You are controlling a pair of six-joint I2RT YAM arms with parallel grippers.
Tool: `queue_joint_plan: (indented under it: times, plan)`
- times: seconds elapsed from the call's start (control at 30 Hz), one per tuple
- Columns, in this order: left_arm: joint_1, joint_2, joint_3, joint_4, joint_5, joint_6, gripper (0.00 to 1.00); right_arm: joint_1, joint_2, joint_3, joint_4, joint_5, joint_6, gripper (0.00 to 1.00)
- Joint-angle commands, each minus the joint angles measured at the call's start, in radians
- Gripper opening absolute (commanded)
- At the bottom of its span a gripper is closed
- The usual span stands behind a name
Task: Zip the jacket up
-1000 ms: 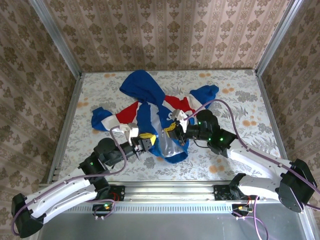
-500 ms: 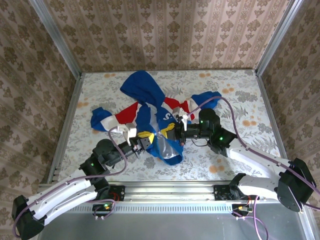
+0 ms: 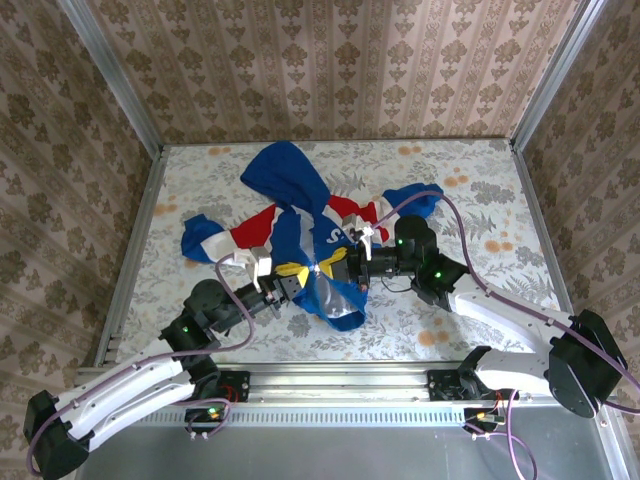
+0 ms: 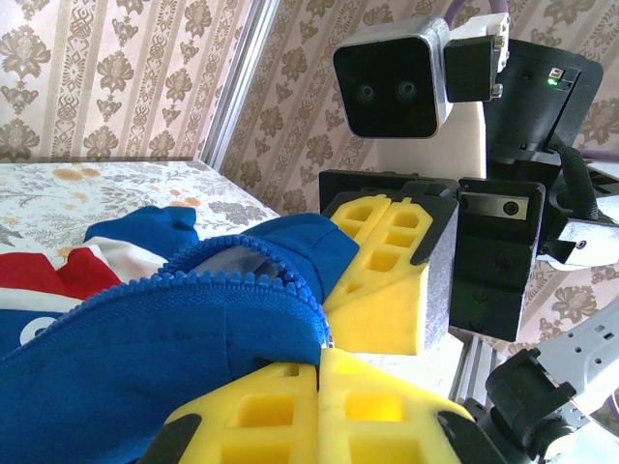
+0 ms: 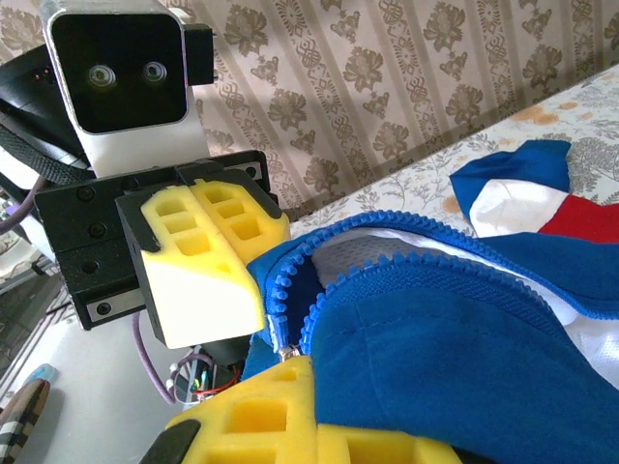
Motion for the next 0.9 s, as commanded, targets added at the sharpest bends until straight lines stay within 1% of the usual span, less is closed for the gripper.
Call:
queue_joint_plan:
  times: [0.0, 0.17, 0.87]
  plan:
    - [0.013, -0.027, -0.015, 0.067, 0.012, -0.006, 0.0, -0.005, -0.007, 0.004, 0.04, -0.041, 0.014, 0.0]
    - [0.029, -0.036, -0.023, 0.067, 0.027, -0.021, 0.0, -0.007, -0.01, 0.0, 0.03, -0.05, 0.014, 0.0]
    - [0.029, 0.004, -0.026, 0.101, 0.076, -0.052, 0.0, -0.007, -0.009, 0.011, 0.022, -0.057, 0.018, 0.0]
